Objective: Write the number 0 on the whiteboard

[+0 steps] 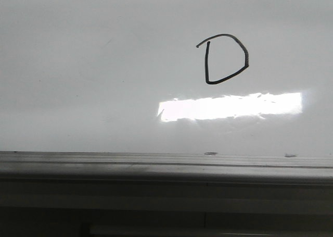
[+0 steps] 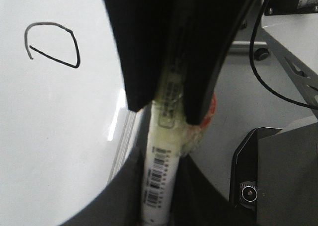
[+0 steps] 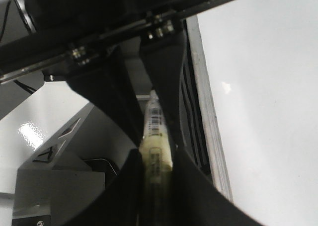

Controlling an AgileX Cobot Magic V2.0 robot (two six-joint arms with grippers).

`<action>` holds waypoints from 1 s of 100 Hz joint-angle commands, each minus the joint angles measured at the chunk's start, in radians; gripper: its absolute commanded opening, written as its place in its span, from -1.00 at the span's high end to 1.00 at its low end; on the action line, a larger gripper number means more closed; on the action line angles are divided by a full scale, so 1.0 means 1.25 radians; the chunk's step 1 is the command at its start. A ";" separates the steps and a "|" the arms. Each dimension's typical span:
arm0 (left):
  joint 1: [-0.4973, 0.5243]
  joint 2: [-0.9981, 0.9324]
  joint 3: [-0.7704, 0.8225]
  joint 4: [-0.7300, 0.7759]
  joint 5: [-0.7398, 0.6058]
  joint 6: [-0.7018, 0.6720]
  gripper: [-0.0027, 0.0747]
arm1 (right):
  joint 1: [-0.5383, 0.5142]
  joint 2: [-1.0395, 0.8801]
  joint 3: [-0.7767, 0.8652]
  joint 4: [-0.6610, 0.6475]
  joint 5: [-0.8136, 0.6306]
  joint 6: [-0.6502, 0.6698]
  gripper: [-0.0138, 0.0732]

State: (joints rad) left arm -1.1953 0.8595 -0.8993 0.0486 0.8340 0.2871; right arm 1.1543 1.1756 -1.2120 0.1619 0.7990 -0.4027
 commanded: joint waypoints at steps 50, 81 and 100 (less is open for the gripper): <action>0.208 0.015 0.123 0.249 -0.419 -0.648 0.98 | -0.134 -0.284 0.008 -0.207 -0.045 0.230 0.58; 0.384 0.149 0.126 0.280 -0.541 -0.711 0.98 | -0.134 -0.393 0.195 -0.259 -0.048 0.303 0.79; 0.384 0.236 0.126 0.277 -0.600 -0.711 0.98 | -0.134 -0.398 0.240 -0.259 -0.057 0.311 0.79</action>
State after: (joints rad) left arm -0.7169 1.1333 -0.7128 0.3914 0.1868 -0.5885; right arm 0.9942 0.6825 -0.9012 -0.1413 0.8087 -0.0271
